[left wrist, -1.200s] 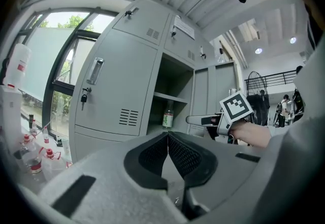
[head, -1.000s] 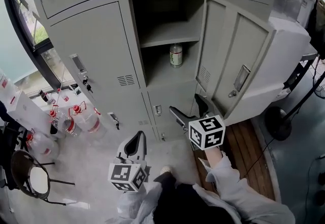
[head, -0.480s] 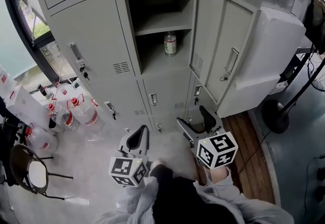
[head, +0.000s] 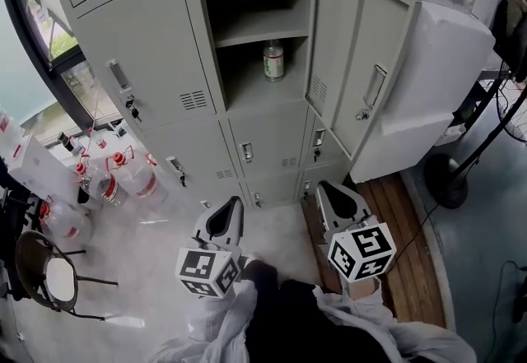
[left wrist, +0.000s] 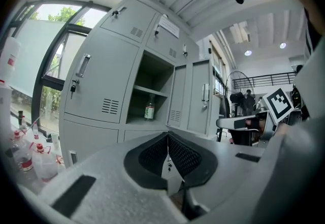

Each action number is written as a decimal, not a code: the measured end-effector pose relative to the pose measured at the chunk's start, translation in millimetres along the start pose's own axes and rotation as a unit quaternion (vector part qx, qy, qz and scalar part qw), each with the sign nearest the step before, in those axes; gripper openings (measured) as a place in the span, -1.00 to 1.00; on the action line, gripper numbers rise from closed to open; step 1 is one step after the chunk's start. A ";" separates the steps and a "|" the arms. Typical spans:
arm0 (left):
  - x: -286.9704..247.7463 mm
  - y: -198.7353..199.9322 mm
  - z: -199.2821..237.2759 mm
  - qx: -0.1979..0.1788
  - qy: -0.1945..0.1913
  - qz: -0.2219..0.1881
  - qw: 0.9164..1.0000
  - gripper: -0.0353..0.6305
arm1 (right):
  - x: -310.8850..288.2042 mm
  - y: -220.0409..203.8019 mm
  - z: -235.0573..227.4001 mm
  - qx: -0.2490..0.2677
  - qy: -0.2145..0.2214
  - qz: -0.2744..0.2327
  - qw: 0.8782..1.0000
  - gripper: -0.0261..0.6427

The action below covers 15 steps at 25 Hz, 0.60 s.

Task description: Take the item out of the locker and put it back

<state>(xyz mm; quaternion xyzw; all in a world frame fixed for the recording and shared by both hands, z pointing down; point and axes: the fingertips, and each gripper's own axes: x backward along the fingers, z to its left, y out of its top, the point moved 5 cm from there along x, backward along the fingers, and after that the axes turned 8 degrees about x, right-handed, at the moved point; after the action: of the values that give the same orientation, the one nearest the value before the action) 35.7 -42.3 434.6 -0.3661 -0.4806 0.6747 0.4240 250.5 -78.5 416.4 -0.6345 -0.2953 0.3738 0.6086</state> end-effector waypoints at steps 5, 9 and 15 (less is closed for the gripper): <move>-3.1 -3.0 2.5 0.001 -0.002 0.002 1.000 -0.87 | 7.6 -10.5 -8.5 -0.011 -0.021 -0.013 1.000 -0.92; -4.2 -9.1 5.3 0.005 -0.001 0.009 1.000 -0.87 | 14.3 -22.8 -17.8 -0.003 -0.048 -0.004 0.999 -0.92; -6.6 -14.5 9.2 0.007 0.001 0.017 1.000 -0.87 | 11.9 -28.0 -21.6 -0.009 -0.054 0.002 0.998 -0.92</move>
<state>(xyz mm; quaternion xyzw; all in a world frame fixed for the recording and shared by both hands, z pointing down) 33.0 -49.0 451.6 -0.3719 -0.4690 0.6850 0.4153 277.3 -78.1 442.4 -0.6193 -0.3303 0.4060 0.5853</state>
